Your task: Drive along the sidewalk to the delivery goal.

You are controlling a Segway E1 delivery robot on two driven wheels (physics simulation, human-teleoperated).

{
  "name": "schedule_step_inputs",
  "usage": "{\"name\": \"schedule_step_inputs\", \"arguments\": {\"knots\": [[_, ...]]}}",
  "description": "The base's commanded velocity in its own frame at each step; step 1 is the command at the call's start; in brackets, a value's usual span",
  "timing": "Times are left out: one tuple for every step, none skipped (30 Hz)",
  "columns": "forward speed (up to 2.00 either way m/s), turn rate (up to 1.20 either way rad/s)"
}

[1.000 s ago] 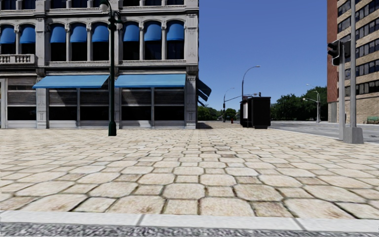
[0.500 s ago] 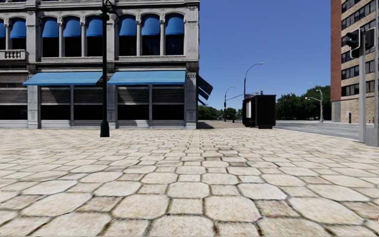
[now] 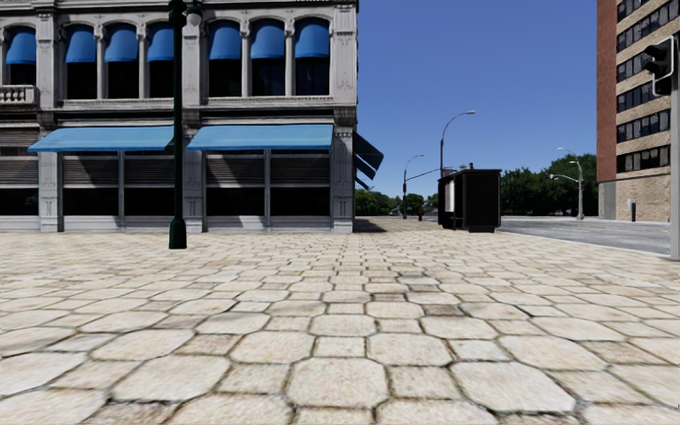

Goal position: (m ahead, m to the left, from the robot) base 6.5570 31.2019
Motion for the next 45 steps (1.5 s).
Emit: {"name": "schedule_step_inputs", "arguments": {"knots": [[0.96,0.0],[0.96,0.0],[0.97,0.0],[0.97,0.0],[0.97,0.0],[0.97,0.0],[0.97,0.0],[0.97,0.0],[0.98,0.0],[1.01,0.0],[1.08,0.0],[1.08,0.0],[1.18,0.0],[1.26,0.0],[1.3,0.0],[1.3,0.0],[1.31,0.0],[1.31,0.0],[1.31,0.0],[1.31,0.0],[1.31,0.0],[1.31,0.0],[1.31,0.0],[1.31,0.0],[1.31,0.0],[1.31,0.0],[1.31,0.0],[1.31,0.04],[1.31,0.19],[1.31,0.19],[1.31,0.32],[1.31,0.36],[1.31,0.4],[1.31,0.4],[1.31,0.45],[1.31,0.48],[1.31,0.55],[1.31,0.55],[1.31,0.65],[1.31,0.68],[1.31,0.69],[1.31,0.69],[1.32,0.69],[1.32,0.69],[1.32,0.69]]}}
